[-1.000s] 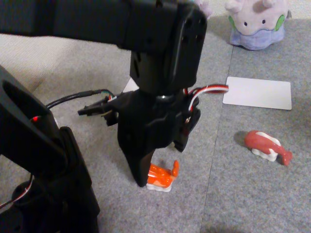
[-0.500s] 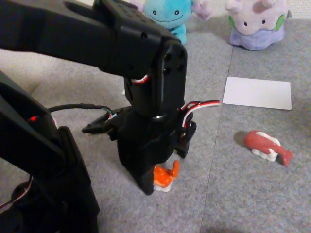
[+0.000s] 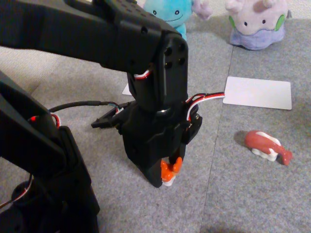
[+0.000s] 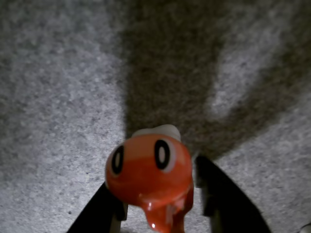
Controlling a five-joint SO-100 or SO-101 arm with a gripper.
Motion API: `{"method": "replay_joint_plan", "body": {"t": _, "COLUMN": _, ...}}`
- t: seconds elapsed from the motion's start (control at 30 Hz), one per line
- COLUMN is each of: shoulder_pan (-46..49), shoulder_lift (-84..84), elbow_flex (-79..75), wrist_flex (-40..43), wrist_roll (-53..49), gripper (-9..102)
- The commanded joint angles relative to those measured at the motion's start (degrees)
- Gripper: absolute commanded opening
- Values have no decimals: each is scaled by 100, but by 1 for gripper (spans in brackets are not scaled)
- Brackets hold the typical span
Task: Wooper wants to eat egg sudhi, and Goomy wants to eat shrimp sushi
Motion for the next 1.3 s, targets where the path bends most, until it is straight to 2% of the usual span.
{"method": "replay_joint_plan", "body": {"t": 0.0, "shoulder_pan": 0, "shoulder_lift": -88, "elbow_flex": 88, "wrist_flex": 123, "wrist_roll": 79, "gripper": 8}}
{"method": "replay_joint_plan", "body": {"t": 0.1, "shoulder_pan": 0, "shoulder_lift": -88, "elbow_flex": 44, "wrist_flex": 158, "wrist_roll": 290, "gripper": 5}}
{"method": "replay_joint_plan", "body": {"t": 0.5, "shoulder_pan": -26, "shoulder_lift": 35, "elbow_flex": 9, "wrist_flex": 176, "wrist_roll": 1327, "gripper": 6}}
{"method": "replay_joint_plan", "body": {"t": 0.63, "shoulder_pan": -360, "shoulder_lift": 439, "elbow_flex": 9, "wrist_flex": 185, "wrist_roll": 1969, "gripper": 6}}
{"method": "replay_joint_plan", "body": {"t": 1.0, "shoulder_pan": -2030, "shoulder_lift": 1758, "elbow_flex": -149, "wrist_flex": 0, "wrist_roll": 5739, "gripper": 6}}
{"method": "replay_joint_plan", "body": {"t": 1.13, "shoulder_pan": -2364, "shoulder_lift": 1986, "elbow_flex": -483, "wrist_flex": -35, "wrist_roll": 6653, "gripper": 6}}
{"method": "replay_joint_plan", "body": {"t": 1.27, "shoulder_pan": -2276, "shoulder_lift": 1969, "elbow_flex": -949, "wrist_flex": -316, "wrist_roll": 7189, "gripper": 6}}
